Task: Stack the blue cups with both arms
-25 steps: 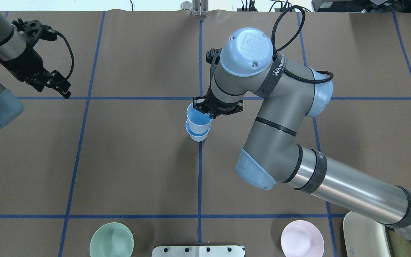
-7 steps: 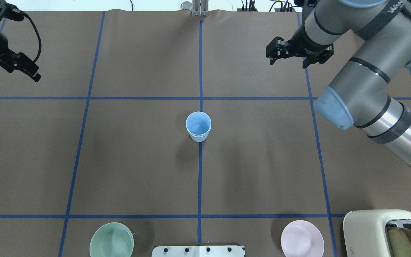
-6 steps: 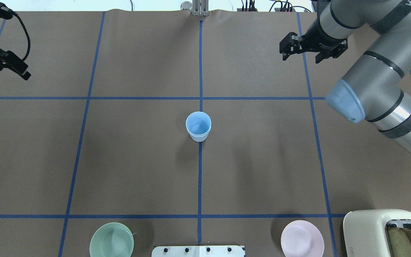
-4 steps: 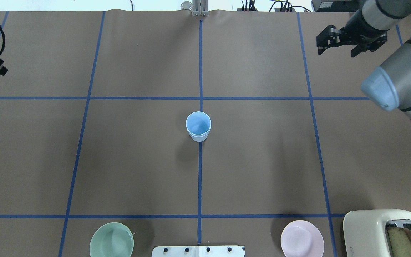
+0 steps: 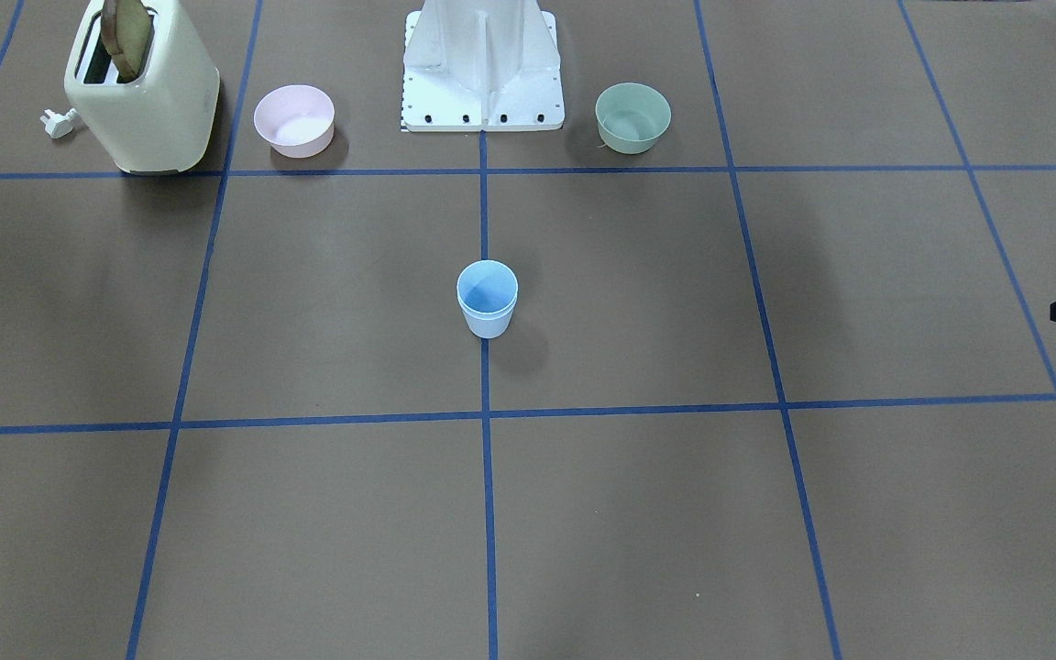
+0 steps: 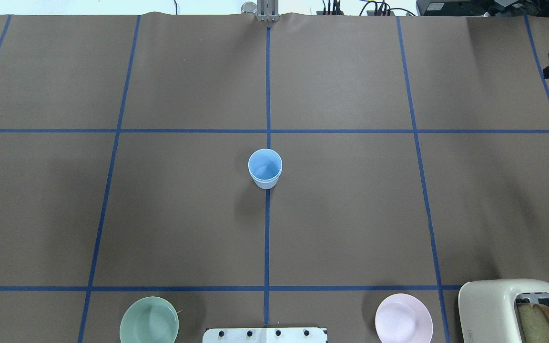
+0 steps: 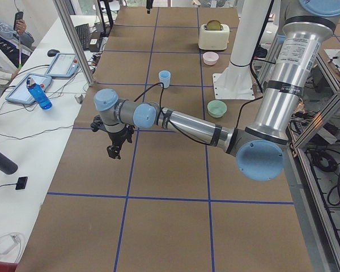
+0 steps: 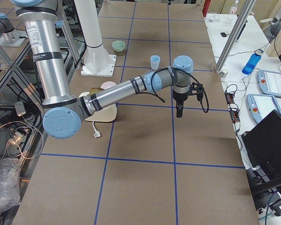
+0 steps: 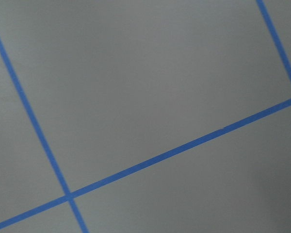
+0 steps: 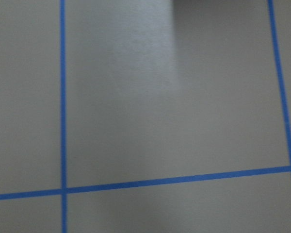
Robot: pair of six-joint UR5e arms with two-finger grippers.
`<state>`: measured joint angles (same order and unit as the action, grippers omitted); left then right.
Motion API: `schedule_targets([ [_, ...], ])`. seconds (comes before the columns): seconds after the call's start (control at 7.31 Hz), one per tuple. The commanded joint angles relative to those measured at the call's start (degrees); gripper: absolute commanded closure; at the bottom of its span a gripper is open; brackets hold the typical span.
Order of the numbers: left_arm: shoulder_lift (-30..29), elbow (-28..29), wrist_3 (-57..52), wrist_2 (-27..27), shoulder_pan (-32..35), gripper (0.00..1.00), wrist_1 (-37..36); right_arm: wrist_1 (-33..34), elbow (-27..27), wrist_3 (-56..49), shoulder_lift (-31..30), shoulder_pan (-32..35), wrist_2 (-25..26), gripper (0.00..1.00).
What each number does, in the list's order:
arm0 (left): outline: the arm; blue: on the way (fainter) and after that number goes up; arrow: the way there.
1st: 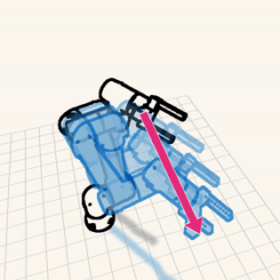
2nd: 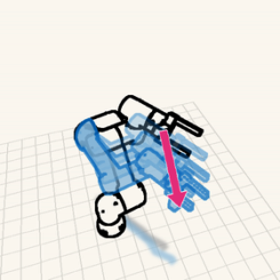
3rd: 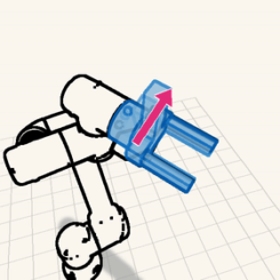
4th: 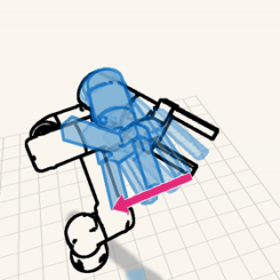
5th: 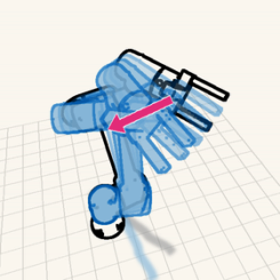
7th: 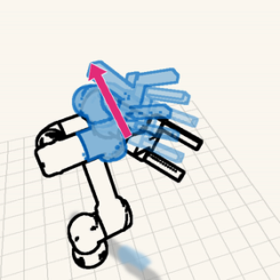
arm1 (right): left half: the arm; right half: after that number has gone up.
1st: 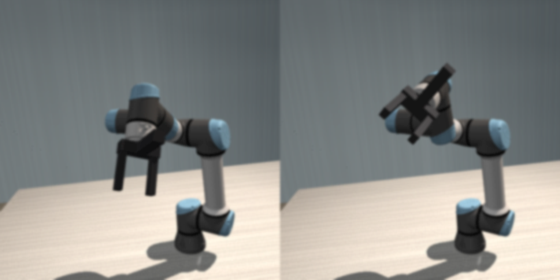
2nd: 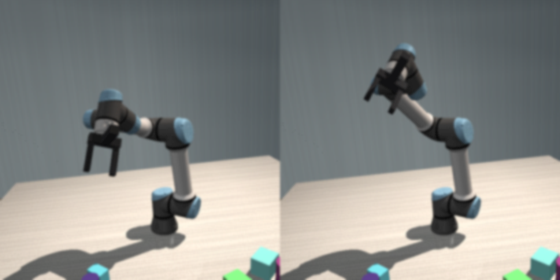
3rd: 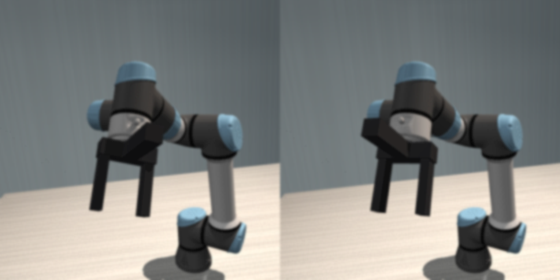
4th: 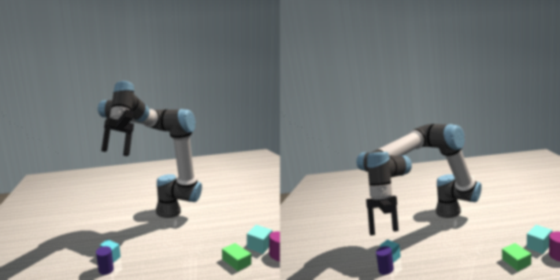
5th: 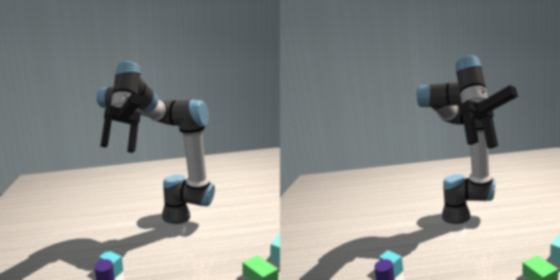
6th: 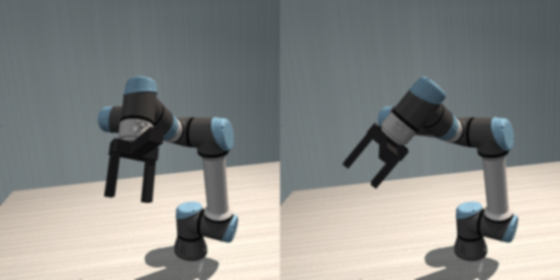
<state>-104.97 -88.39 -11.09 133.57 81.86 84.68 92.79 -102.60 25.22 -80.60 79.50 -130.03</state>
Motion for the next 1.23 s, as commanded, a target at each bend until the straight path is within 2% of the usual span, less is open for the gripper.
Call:
schedule_targets([
  [0.0,0.4,3.8,-3.9,-0.5,3.5,0.02,-0.2,0.1,-0.1,-11.8,-7.3,6.8,-0.3,0.00],
  [0.27,0.6,3.3,-4.5,-0.8,4.4,0.02,-5.6,0.0,-0.8,-12.8,-11.1,8.3,-0.3,0.00],
  [0.55,2.5,2.8,-9.8,-1.3,5.7,0.02,-7.6,0.1,-0.9,-17.7,-13.8,9.0,-0.2,0.00],
  [0.82,4.2,-1.1,-9.3,-1.2,5.9,0.01,-13.5,0.1,-1.7,-17.8,-15.1,9.4,-0.2,0.00],
  [1.09,4.9,-1.3,-9.3,-1.1,6.4,0.01,-13.8,0.0,-2.4,-17.8,-15.9,9.2,-0.2,0.00],
])
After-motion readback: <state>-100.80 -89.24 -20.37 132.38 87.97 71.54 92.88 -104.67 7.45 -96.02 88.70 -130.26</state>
